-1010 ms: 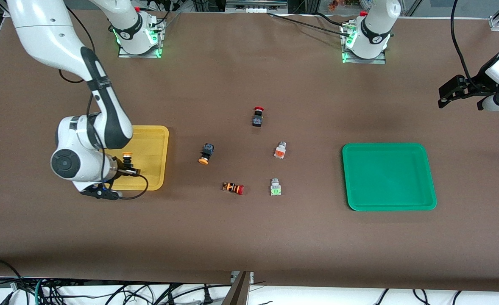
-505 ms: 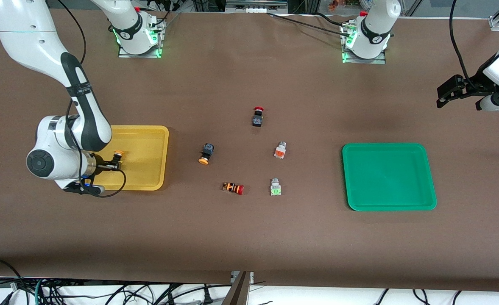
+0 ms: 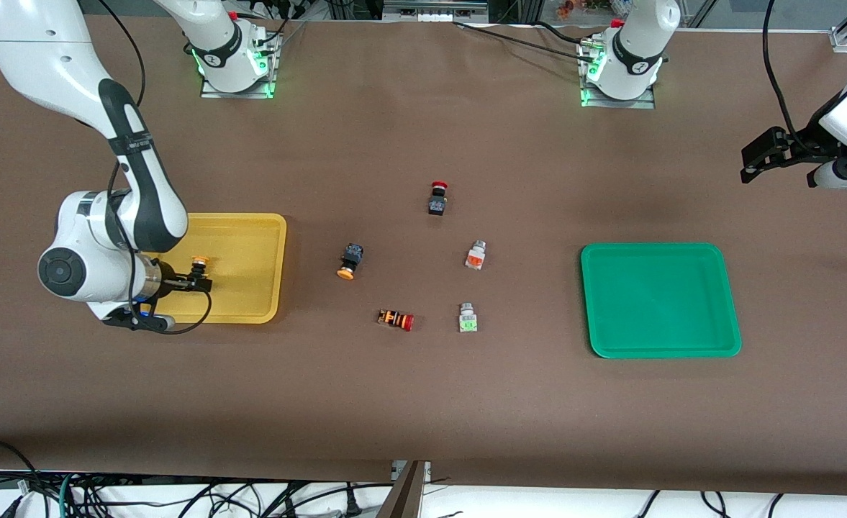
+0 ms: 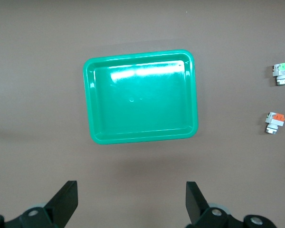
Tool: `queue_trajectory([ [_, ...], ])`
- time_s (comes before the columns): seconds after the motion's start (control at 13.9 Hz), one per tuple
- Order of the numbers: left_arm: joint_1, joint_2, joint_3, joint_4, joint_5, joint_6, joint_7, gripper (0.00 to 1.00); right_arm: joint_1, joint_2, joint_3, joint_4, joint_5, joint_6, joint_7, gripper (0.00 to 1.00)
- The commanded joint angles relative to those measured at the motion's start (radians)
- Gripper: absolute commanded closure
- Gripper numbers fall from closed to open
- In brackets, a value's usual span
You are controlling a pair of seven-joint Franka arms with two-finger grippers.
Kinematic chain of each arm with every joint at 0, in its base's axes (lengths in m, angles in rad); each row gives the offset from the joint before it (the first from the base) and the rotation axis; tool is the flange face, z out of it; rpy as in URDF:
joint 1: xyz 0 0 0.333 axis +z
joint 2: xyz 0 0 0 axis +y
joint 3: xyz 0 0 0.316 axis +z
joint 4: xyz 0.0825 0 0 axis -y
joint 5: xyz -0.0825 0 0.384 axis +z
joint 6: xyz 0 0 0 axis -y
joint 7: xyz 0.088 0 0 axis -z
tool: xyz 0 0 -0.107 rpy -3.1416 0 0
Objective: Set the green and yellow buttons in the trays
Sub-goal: 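Reach the right gripper to another orange-cap button while the left gripper moves out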
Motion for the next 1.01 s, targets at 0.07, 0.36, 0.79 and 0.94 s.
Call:
queue_trajectory([
  [0.07,-0.007,0.104,-0.027,0.039,-0.009,-0.019,0.005,0.0,0.05,-0.033,0.093,-0.005,-0.006,0.013,0.284,0.01],
  [0.36,-0.065,0.308,-0.06,0.163,-0.014,-0.007,-0.009,0.0,0.221,-0.018,0.092,0.012,-0.012,0.101,0.584,0.01],
  [0.79,-0.199,0.526,-0.06,0.189,-0.126,0.198,-0.058,0.0,0.361,0.053,0.086,0.012,-0.015,0.293,0.892,0.01],
  [0.94,-0.255,0.627,-0.061,0.194,-0.132,0.334,-0.126,0.0,0.389,0.069,0.083,0.012,-0.018,0.325,0.938,0.01],
])
